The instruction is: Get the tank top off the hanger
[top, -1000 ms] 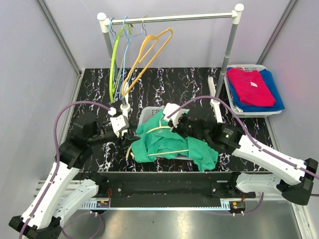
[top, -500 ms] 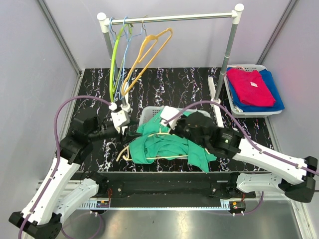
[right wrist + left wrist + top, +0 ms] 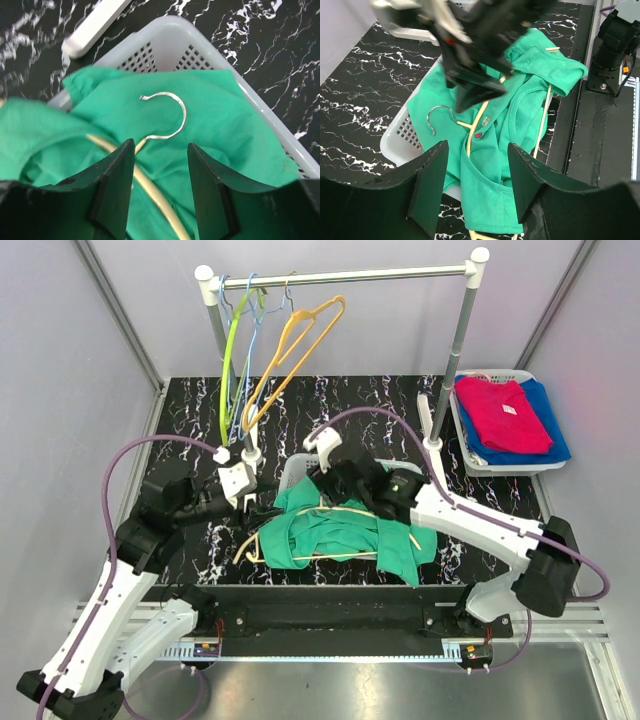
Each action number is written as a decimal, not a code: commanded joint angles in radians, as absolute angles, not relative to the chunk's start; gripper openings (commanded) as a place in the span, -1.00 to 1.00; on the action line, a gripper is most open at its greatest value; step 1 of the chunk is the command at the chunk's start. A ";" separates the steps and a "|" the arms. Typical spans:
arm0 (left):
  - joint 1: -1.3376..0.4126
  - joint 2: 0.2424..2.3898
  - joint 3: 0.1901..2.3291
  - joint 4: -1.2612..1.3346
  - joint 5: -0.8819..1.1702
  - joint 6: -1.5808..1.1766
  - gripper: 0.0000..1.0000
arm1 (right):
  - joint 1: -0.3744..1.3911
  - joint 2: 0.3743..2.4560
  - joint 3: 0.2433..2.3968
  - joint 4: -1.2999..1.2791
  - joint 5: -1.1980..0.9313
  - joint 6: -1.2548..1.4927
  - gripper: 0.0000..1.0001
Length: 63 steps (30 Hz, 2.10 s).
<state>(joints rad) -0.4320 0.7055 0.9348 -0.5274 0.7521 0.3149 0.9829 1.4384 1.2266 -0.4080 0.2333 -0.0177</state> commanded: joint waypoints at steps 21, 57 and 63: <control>-0.422 0.663 0.934 -0.499 0.772 0.322 0.13 | 0.713 1.511 1.144 -0.190 -0.199 0.482 -0.10; -0.419 0.655 0.936 -0.500 0.778 0.322 0.14 | 0.672 1.392 1.256 -0.192 -0.359 0.434 -0.96; -0.416 0.655 0.933 -0.499 0.779 0.322 0.14 | 0.670 1.329 1.307 -0.173 -0.371 0.422 -0.97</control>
